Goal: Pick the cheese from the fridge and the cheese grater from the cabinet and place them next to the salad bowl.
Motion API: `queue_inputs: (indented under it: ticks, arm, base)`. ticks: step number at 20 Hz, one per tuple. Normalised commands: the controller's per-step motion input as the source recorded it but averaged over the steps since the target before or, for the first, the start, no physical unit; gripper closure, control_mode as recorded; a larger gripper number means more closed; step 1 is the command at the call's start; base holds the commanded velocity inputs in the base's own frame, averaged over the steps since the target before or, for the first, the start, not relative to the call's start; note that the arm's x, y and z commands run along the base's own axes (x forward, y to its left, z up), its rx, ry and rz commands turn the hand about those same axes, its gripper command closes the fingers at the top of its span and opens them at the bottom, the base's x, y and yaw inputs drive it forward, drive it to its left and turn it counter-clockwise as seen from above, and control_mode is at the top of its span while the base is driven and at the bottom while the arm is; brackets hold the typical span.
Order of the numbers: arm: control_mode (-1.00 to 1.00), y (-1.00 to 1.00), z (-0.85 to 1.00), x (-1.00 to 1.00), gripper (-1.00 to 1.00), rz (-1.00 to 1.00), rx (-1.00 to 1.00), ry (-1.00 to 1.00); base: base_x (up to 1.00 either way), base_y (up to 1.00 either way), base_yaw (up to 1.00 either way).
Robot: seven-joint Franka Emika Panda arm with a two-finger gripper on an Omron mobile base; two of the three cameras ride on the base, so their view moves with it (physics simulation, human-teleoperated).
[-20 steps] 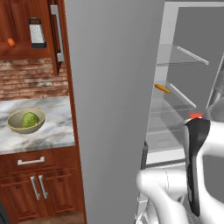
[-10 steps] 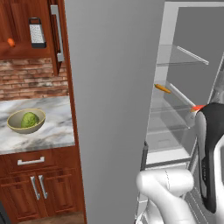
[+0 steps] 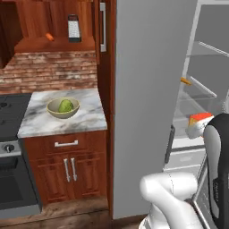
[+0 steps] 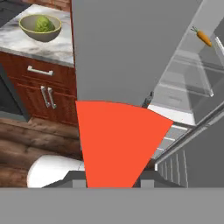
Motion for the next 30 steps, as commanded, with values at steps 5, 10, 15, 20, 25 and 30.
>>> queue_inputs:
  ticks: [5, 10, 15, 20, 25, 30]
  arm:
    - [1.00, 0.00, 0.00, 0.00, 1.00, 0.00, 0.00, 0.00]
    - [1.00, 0.00, 0.00, 0.00, 1.00, 0.00, 0.00, 0.00]
    - [1.00, 0.00, 0.00, 0.00, 1.00, 0.00, 0.00, 0.00]
    - [1.00, 0.00, 0.00, 0.00, 1.00, 0.00, 0.00, 0.00]
    - [1.00, 0.00, 0.00, 0.00, 1.00, 0.00, 0.00, 0.00]
    - [1.00, 0.00, 0.00, 0.00, 1.00, 0.00, 0.00, 0.00]
  base:
    - [-0.14, 1.00, 0.14]
    - [0.18, 0.99, 0.09]
    - [0.42, 1.00, 0.03]
    - [0.95, 0.45, -0.01]
    - [0.51, -0.22, -0.09]
    - [0.00, -0.49, -0.14]
